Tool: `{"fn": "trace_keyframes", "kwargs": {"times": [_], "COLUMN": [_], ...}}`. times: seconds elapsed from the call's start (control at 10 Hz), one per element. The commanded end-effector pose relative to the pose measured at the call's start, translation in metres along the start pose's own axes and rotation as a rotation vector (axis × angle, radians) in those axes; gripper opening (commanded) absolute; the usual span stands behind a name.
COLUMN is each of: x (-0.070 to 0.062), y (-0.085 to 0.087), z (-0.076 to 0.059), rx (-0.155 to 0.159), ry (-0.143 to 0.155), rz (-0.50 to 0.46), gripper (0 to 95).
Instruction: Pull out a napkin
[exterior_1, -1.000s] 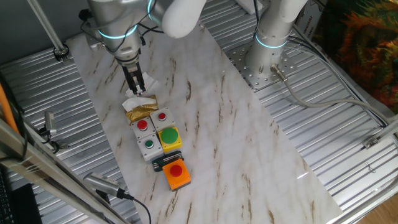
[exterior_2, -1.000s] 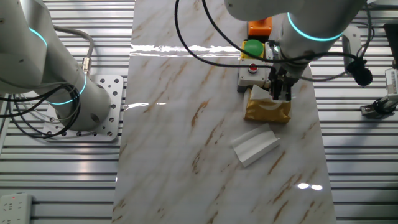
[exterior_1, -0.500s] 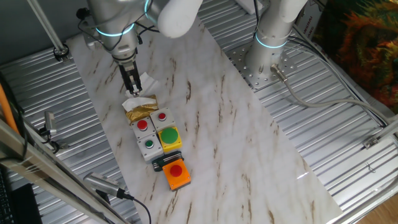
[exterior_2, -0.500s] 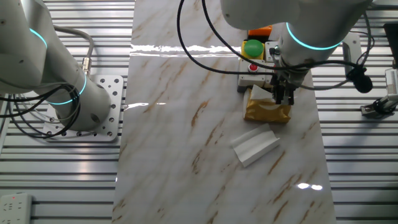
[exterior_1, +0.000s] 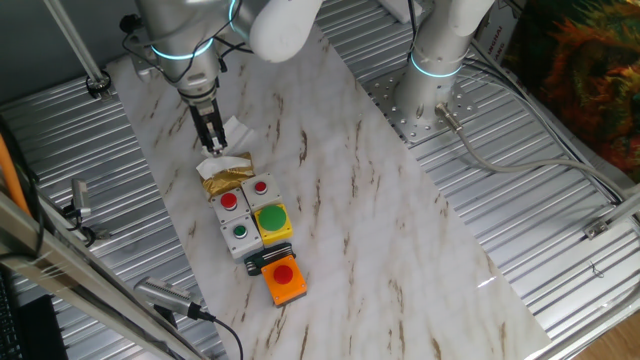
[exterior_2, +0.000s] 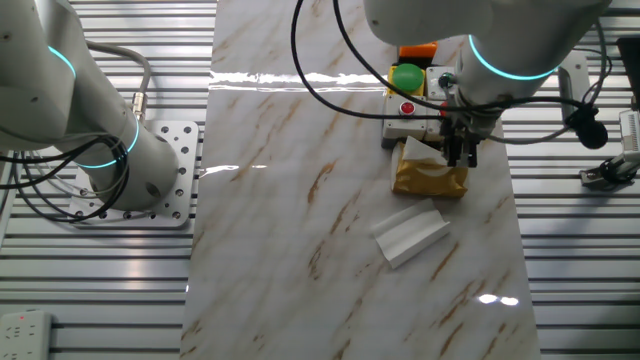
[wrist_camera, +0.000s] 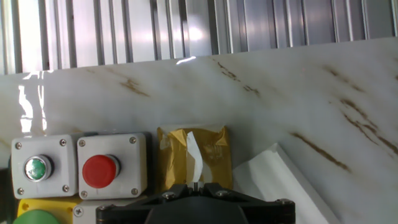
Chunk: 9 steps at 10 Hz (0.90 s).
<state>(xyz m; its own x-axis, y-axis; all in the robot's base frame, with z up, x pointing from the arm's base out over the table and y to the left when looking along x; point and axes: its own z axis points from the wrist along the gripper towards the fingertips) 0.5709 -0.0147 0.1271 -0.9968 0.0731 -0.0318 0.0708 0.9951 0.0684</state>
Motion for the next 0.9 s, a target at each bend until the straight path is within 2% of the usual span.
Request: {"fn": "trace_keyframes", "kwargs": {"times": [0.1,0.9], "x": [-0.0011,-0.0011], "y": [-0.0002,-0.0002], "z": [0.0012,0.0012], "rx": [-0.005,-0.01], "ry": [-0.001,0.0], "rz": [-0.001,-0.007], "gripper": [0.0,0.0]}}
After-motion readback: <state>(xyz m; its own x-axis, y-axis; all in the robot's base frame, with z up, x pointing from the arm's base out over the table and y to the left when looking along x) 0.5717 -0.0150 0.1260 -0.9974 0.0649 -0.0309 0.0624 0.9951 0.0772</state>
